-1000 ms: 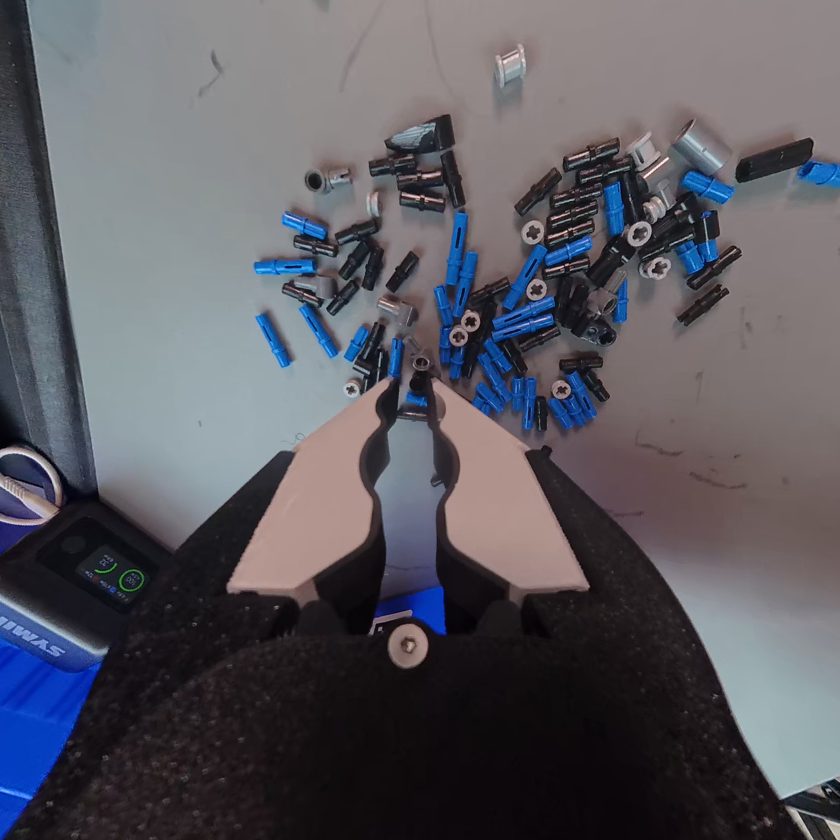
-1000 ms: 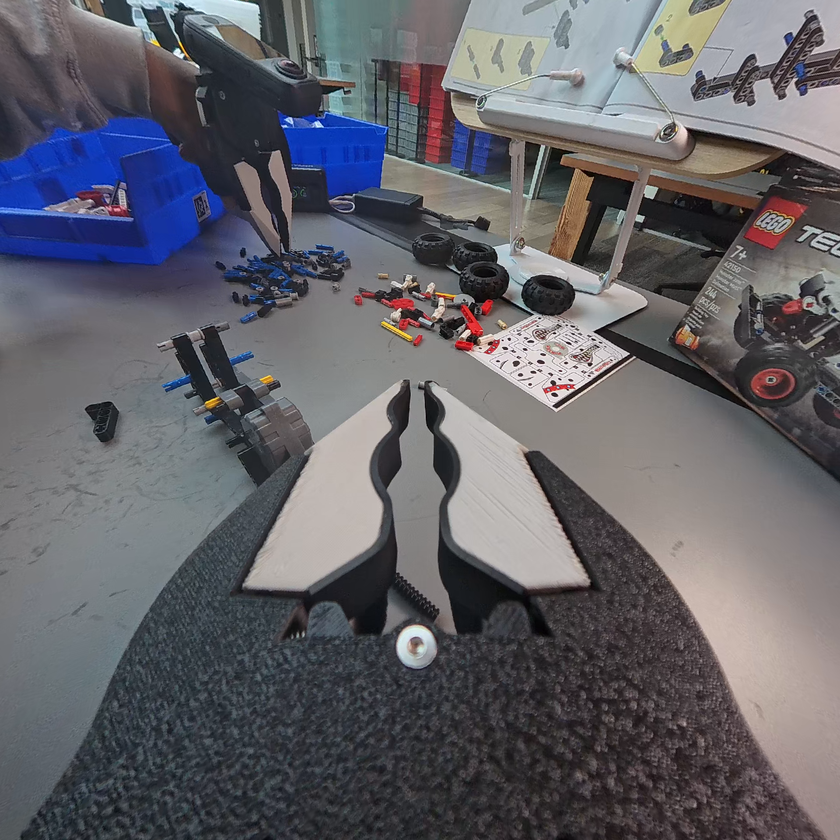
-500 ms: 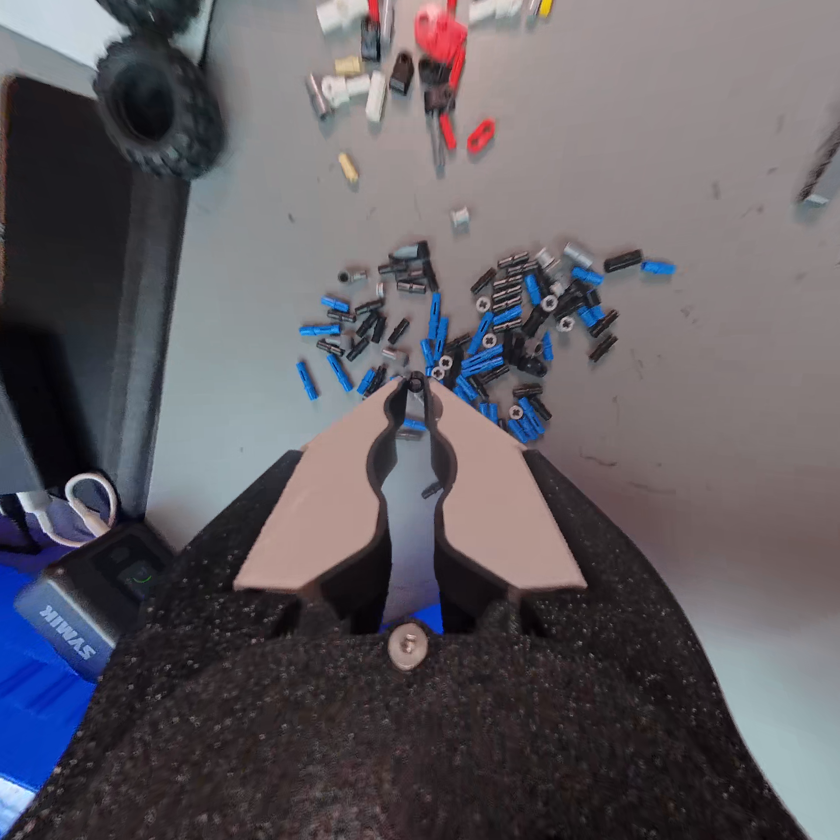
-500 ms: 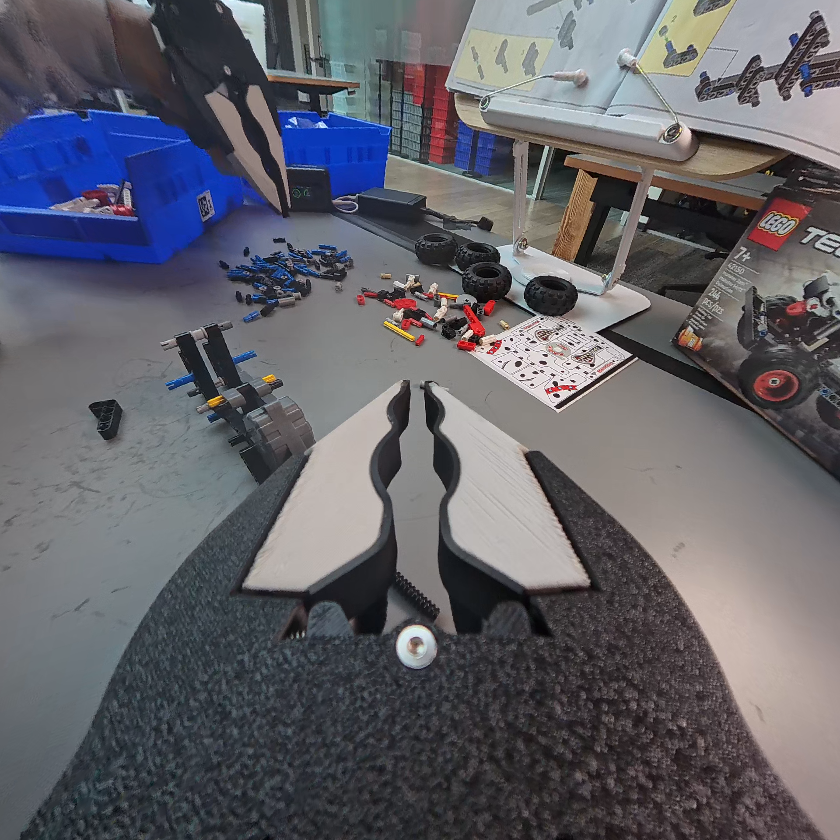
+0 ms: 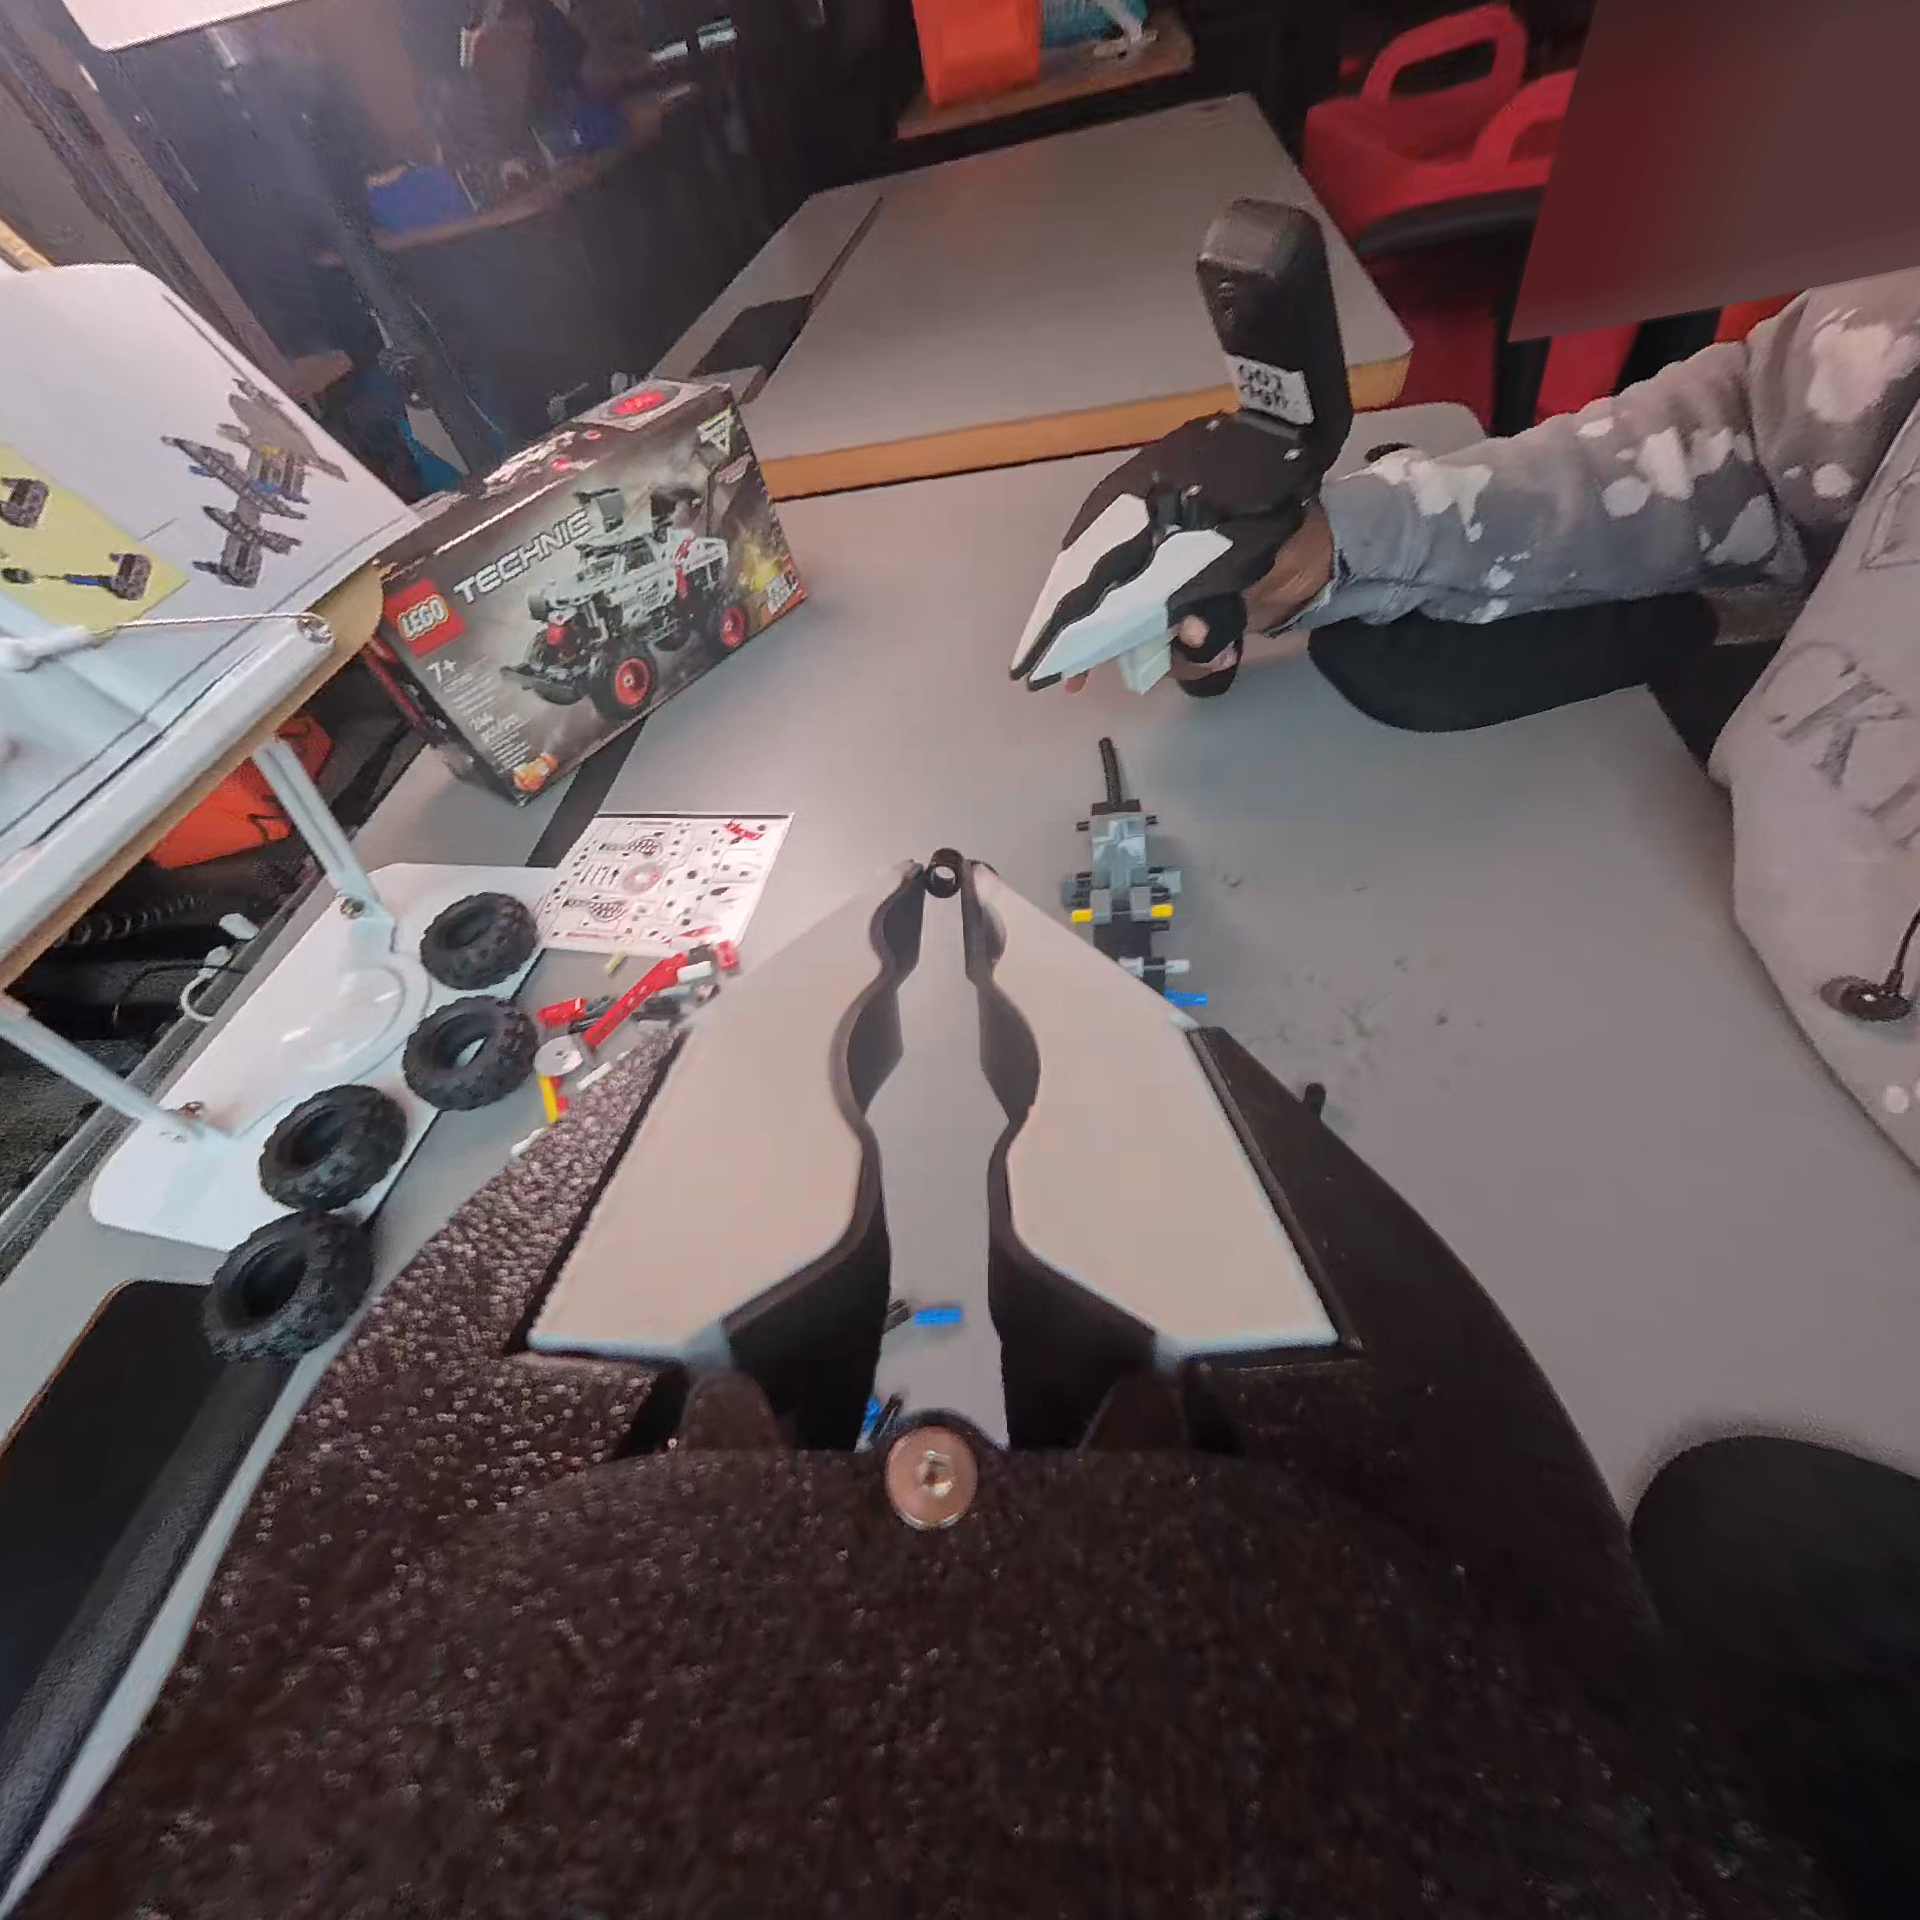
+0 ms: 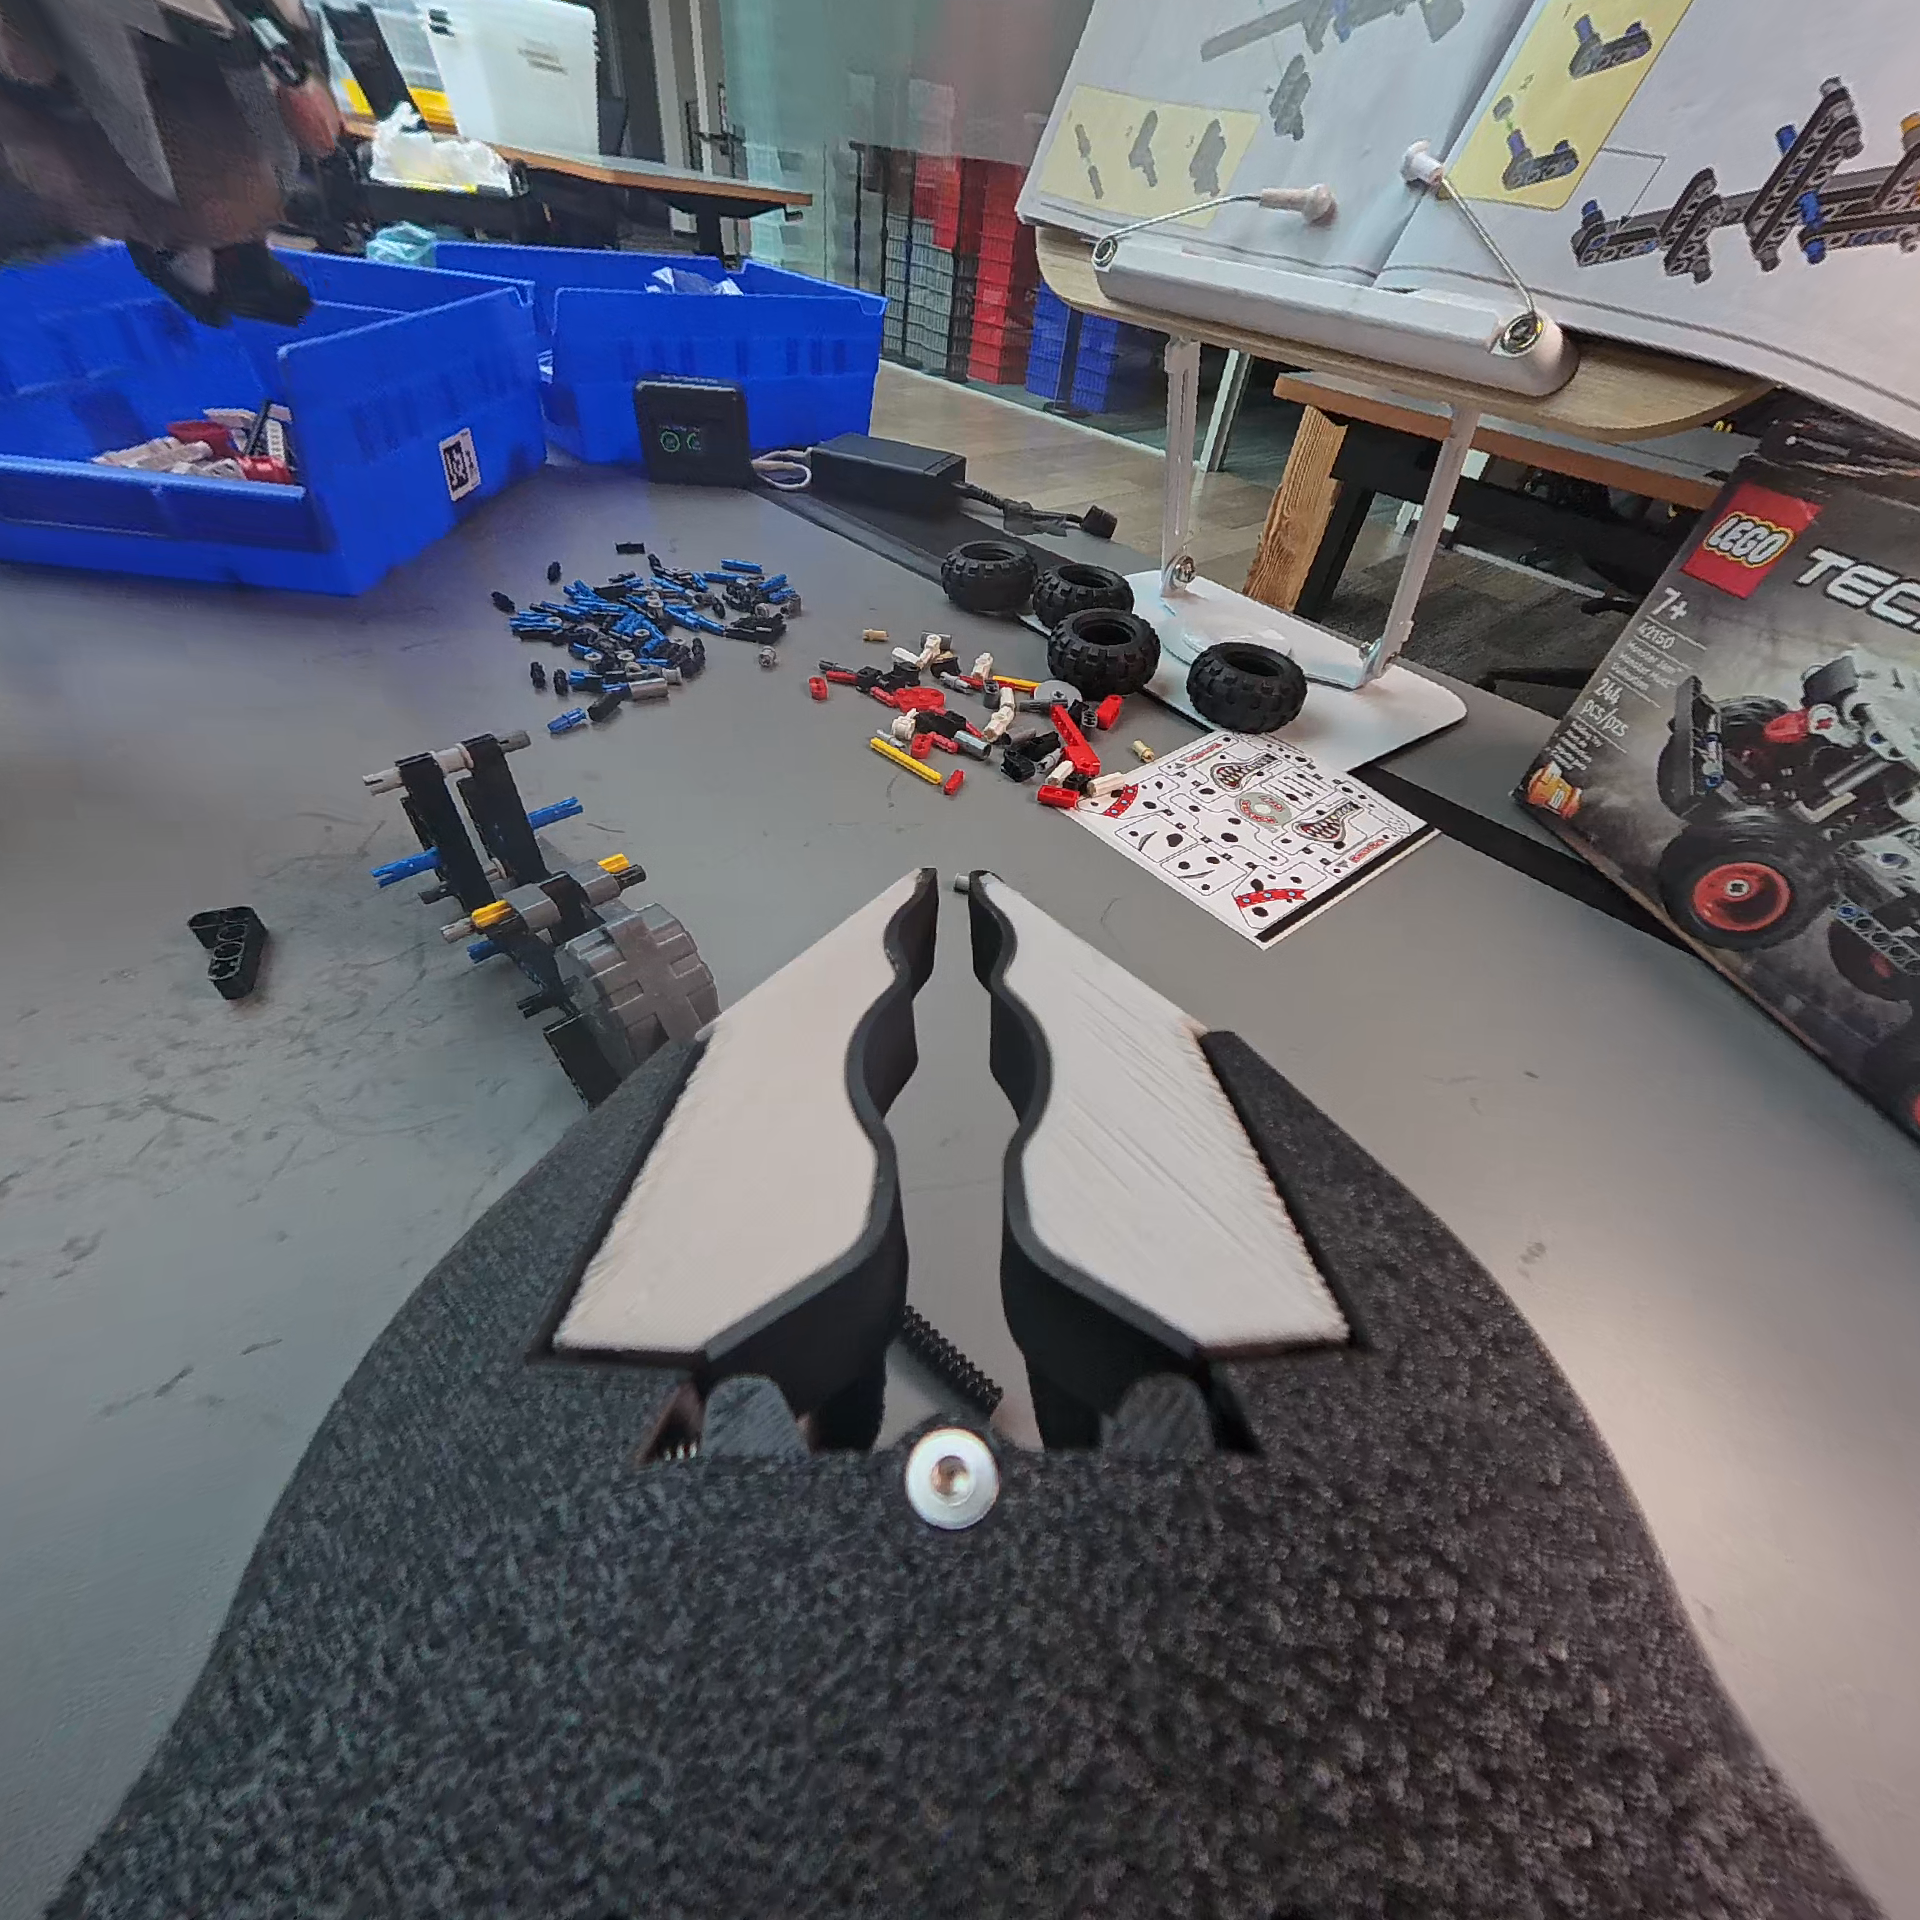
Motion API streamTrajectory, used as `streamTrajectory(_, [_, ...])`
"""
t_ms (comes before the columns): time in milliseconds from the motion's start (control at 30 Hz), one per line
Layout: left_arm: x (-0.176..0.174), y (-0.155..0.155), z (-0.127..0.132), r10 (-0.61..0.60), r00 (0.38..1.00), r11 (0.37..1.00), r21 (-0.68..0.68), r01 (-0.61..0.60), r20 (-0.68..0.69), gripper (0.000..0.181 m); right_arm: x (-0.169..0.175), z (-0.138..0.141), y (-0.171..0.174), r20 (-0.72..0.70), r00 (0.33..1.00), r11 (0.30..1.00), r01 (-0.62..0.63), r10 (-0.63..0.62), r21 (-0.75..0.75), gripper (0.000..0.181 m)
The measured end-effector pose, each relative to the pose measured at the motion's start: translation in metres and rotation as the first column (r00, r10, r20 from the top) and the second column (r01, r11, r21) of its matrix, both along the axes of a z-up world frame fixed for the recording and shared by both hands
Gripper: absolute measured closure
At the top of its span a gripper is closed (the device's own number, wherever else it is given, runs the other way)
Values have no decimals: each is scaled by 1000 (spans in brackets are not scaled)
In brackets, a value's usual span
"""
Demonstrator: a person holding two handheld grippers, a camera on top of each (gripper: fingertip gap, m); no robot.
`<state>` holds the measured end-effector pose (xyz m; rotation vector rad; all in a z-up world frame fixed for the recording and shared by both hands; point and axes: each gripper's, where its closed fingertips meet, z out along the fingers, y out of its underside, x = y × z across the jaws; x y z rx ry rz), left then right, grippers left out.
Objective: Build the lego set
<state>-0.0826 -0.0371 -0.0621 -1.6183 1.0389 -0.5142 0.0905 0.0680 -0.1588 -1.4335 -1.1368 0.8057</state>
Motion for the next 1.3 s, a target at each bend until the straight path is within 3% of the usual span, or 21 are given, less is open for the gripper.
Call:
streamTrajectory(100, [26,-17,-14,-28,998,1000,-9,28,61,171,0,1,0,-2,1000,1000,4,-4,5,176])
streamTrajectory(267, [68,-49,-91,-97,995,983,-159,91,-27,171,-1,1,-1,2,1000,1000,5,-5,13,176])
streamTrajectory(367, [71,-58,-134,-118,985,965,-251,83,-126,171,-2,-3,-2,16,1000,1000,7,-7,14,176])
streamTrajectory(467, [64,-62,-156,-141,971,944,-322,73,-192,171,-2,-3,-1,18,1000,1000,18,-18,24,176])
streamTrajectory(733, [53,-67,-182,-158,947,926,-374,43,-281,171,-3,-4,1,28,999,999,28,-29,26,176])
streamTrajectory(1167, [49,-71,-187,-144,943,916,-401,11,-301,170,-3,-4,0,31,999,999,23,-24,24,176])
streamTrajectory(1300, [47,-71,-185,-125,958,906,-424,4,-259,161,-3,-4,0,30,999,999,24,-25,21,176])
